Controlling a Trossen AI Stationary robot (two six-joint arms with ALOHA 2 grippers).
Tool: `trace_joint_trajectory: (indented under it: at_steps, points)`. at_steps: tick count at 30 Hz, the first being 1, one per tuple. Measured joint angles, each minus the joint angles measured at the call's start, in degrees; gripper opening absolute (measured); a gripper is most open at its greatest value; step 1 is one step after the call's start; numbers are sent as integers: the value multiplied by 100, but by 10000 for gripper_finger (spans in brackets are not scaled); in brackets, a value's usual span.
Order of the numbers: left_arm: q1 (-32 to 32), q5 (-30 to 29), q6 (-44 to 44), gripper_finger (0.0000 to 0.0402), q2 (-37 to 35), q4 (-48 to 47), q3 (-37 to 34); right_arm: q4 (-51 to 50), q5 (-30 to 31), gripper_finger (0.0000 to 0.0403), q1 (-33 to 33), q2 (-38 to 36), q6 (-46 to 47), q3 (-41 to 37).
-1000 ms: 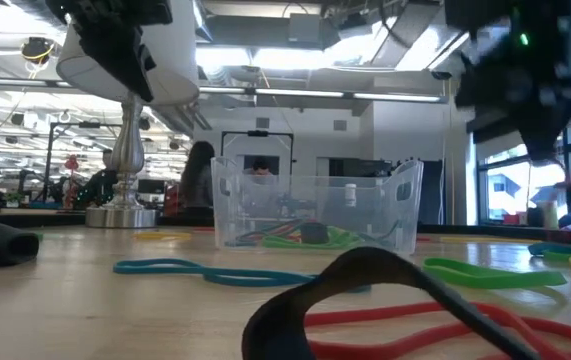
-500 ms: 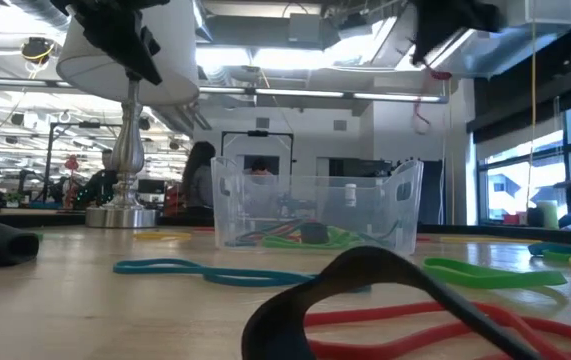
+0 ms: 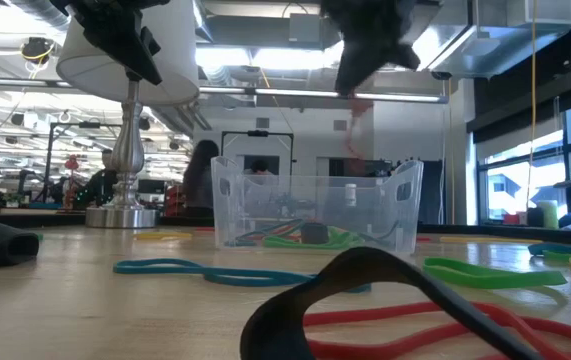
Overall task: Pick and place rubber bands into bin
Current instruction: Put the red rubber band into the transparent bin, then put the black rubber band into the transparent bin
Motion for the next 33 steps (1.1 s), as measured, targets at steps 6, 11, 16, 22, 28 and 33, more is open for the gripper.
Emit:
trace_joint_trajectory:
  at_steps: [6, 11, 16, 22, 28, 33]
  points:
    - [0, 10, -6, 3, 0, -9, 0, -3, -220, 0, -134, 688, -257, 25]
    - [0, 11, -27, 1, 0, -19, 0, -79, -249, 13, -244, 1032, -405, 27]
    - [0, 11, -58, 3, 0, -22, 0, -142, -243, 36, -246, 1093, -448, 27]
    - [0, 11, -77, 1, 2, -22, 0, -151, -248, 72, -244, 1093, -322, 29]
    - [0, 13, -111, 1, 2, -20, 0, -290, -444, 99, -244, 991, -322, 29]
    - [0, 13, -170, 3, 2, -17, 0, -529, -445, 105, -198, 660, -458, 29]
